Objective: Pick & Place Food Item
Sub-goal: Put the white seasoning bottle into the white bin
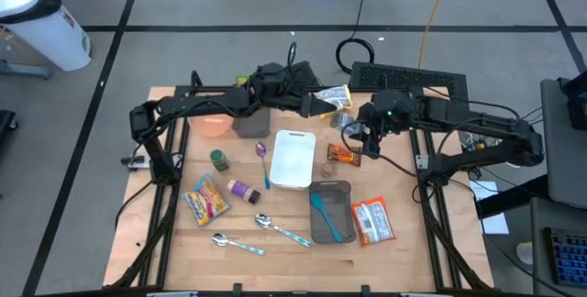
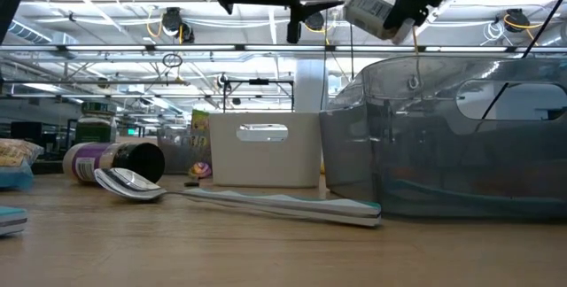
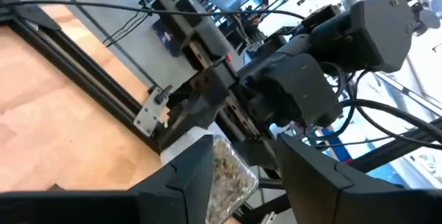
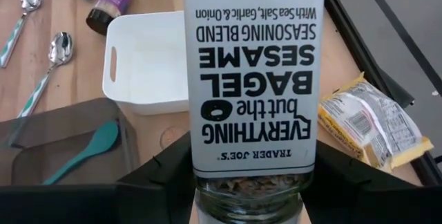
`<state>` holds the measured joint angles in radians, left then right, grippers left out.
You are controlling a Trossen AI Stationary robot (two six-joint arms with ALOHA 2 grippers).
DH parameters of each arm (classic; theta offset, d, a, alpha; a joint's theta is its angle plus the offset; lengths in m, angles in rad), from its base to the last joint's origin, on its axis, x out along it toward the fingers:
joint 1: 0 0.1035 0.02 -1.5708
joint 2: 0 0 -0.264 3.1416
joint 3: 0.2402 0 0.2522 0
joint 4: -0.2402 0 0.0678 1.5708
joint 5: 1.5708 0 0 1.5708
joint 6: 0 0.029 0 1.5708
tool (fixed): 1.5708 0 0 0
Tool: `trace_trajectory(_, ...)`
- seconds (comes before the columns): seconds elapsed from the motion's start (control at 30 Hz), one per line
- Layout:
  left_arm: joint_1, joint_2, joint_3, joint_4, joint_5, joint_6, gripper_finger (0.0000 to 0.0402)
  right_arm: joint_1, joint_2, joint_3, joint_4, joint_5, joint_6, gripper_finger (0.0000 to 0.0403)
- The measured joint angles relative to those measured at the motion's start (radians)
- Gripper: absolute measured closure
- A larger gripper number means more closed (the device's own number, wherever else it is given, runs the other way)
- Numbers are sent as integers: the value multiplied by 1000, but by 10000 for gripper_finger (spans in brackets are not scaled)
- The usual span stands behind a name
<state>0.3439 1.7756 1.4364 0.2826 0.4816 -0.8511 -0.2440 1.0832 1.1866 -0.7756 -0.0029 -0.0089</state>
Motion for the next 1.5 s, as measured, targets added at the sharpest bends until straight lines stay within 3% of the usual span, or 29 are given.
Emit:
trace_trajectory(0.3, 27, 0, 0, -46, 12, -107, 223, 0, -17, 0, -15, 1, -6, 213)
trace_trajectory(0.67, 21, 0, 0, -102, 5, -113, 96, 0, -14, 0, -3, 1, -28, 213)
trace_trajectory(0.83, -1, 0, 0, -149, -36, -94, 59, 0, 5, 0, 18, 1, -36, 213)
trace_trajectory(1.23, -43, 0, 0, -190, -120, -93, 48, 0, 103, 1, 45, 0, -61, 213)
trace_trajectory(1.5, -59, 0, 0, -267, -148, -74, 48, -1, 188, 122, 45, 10, -109, 213)
